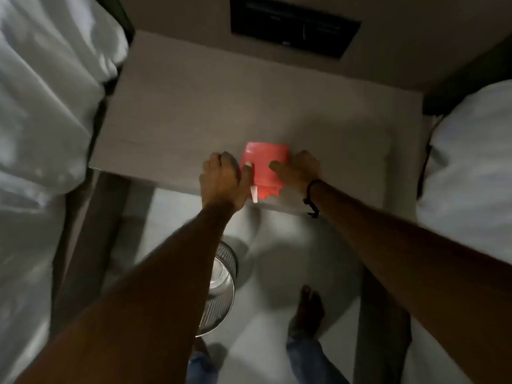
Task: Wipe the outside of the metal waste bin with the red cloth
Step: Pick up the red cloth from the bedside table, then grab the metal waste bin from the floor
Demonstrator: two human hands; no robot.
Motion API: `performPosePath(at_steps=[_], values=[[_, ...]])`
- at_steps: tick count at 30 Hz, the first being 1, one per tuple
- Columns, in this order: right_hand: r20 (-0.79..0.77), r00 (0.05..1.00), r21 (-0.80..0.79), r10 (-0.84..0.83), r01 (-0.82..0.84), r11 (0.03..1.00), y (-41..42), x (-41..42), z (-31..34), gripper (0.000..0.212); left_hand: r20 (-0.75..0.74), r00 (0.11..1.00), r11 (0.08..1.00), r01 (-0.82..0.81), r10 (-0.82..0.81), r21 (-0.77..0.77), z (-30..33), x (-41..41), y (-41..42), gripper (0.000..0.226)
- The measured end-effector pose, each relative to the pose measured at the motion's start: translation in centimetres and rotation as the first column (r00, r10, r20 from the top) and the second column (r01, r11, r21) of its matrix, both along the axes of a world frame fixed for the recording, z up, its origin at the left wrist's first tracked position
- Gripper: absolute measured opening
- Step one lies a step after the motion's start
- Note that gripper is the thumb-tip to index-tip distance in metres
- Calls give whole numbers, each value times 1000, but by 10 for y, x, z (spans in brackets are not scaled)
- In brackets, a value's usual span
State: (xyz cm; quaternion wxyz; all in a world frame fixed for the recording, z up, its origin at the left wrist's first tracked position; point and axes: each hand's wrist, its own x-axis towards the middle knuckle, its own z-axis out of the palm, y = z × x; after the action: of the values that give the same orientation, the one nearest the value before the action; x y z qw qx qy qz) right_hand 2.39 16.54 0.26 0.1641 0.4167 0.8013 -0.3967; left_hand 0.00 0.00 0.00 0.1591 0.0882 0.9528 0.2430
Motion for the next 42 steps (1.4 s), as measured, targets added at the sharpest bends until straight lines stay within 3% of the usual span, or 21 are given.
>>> performPosePath(at_steps=[2,4,5,8,10,13,17,20,22,24,25,28,32,38,42], values=[[-50,997,-46,-62,60,997,-2,1,-5,33,-10,1000,999,13,-13,35,-9,-3,12,41],[-49,989,-158,-137,128,979,-1,6,-9,26,152,986,987,-93,73,132,-7,-6,23,35],[-39,982,-216,-184,172,961,-2,10,-6,23,296,940,949,-236,168,210,-3,-6,26,33],[-14,920,-458,-392,343,820,-8,31,14,10,707,643,686,-657,293,313,21,9,22,26],[23,895,-557,-445,380,738,-16,57,33,22,831,516,594,-741,206,313,42,31,11,21],[110,908,-664,-403,369,650,-30,101,46,46,924,382,551,-773,10,314,66,69,-11,30],[241,886,-802,-396,411,433,-43,154,30,42,961,267,542,-799,-72,262,53,110,-36,42],[242,873,-781,-424,435,449,-47,188,3,48,963,269,645,-736,-1,206,20,132,-55,30],[242,849,-706,-470,486,515,-49,208,-12,52,871,394,739,-672,293,55,-5,149,-66,19],[249,852,-631,-460,503,591,-50,227,-28,53,639,577,794,-602,508,-87,-35,166,-76,28],[258,860,-600,-439,499,625,-50,235,-37,49,583,617,808,-577,529,-123,-46,172,-79,36],[251,901,-532,-354,434,728,-51,249,-54,49,632,591,819,-560,502,-127,-71,185,-79,43],[183,946,-447,-267,322,834,-52,259,-68,53,474,745,878,-452,470,-159,-80,183,-64,34],[239,928,-385,-287,362,849,-53,257,-63,78,516,715,852,-521,471,-56,-62,181,-70,28],[201,931,-378,-306,362,852,-57,252,-50,77,714,534,714,-696,452,69,-32,189,-100,16]])
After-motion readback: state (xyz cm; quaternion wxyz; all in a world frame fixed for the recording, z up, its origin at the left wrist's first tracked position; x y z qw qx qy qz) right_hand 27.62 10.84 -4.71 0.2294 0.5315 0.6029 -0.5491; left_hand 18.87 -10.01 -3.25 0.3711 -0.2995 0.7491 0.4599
